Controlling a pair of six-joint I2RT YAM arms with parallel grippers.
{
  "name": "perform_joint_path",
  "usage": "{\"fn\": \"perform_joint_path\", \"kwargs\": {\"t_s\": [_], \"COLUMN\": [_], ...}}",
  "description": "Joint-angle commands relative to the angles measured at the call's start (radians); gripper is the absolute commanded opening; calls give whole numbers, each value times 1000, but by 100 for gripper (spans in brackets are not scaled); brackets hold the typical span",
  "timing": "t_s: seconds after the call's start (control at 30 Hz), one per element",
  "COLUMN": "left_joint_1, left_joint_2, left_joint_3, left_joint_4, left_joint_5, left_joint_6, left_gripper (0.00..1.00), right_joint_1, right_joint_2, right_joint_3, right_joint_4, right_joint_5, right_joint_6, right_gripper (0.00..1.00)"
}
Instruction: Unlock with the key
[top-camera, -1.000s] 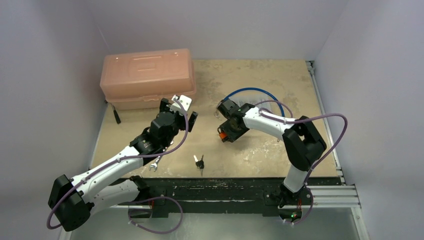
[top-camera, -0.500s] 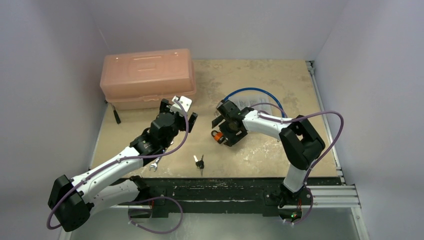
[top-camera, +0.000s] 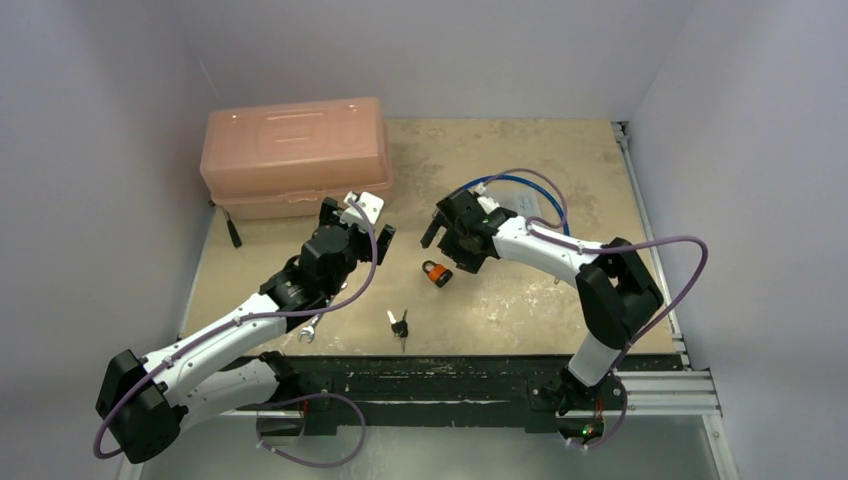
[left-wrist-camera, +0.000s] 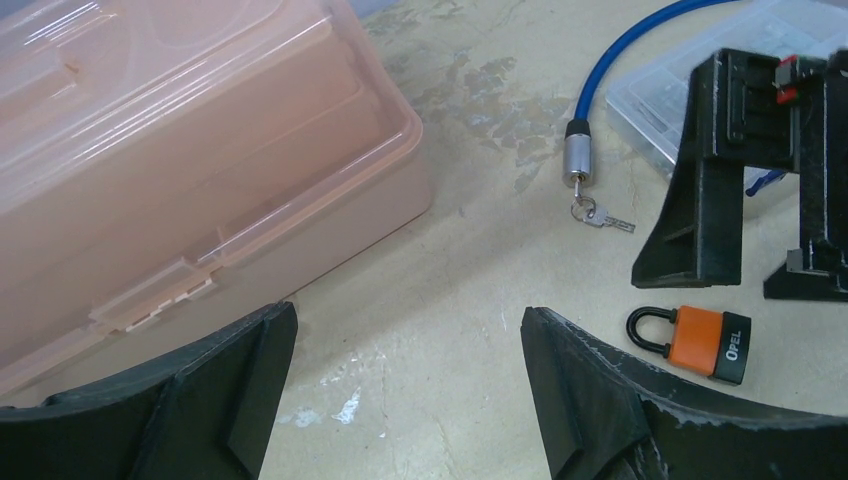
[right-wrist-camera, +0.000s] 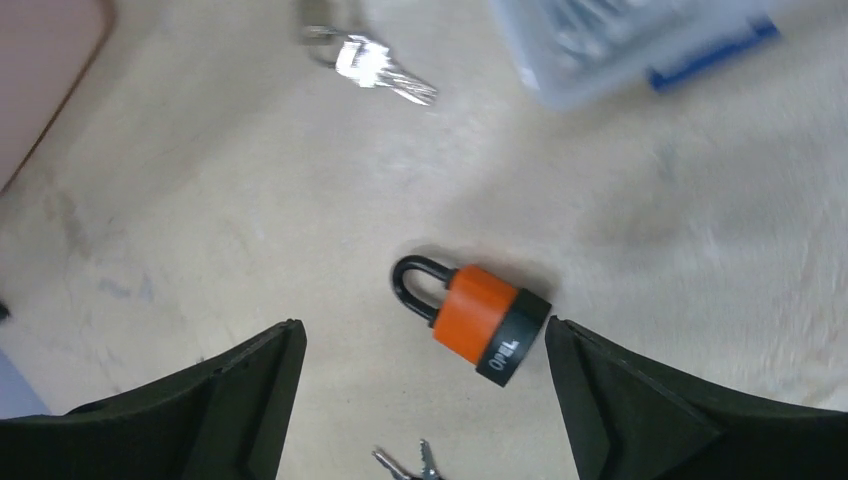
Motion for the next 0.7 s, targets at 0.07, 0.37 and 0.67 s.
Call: {"fn": "perform_joint_path", "kwargs": {"t_s": [0.07, 0.37, 0.67], "left_joint_1": [1, 1, 1], "left_joint_2": [-1, 11, 9], "left_joint_3": [-4, -5, -7], "left_joint_4": [50, 49, 46], "left_joint_5": [-1, -6, -15], "left_joint_6": [30, 40, 43], "left_gripper": [88, 88, 88], "right_joint_1": [12, 124, 142], "right_joint_2": [-34, 28, 121], "right_joint_3": [32, 84, 71], "right_joint_4": [206, 100, 65], "right_joint_5": [-43, 62, 63], "right_joint_6": [-684, -1064, -1100], "right_gripper": [99, 99, 94]}}
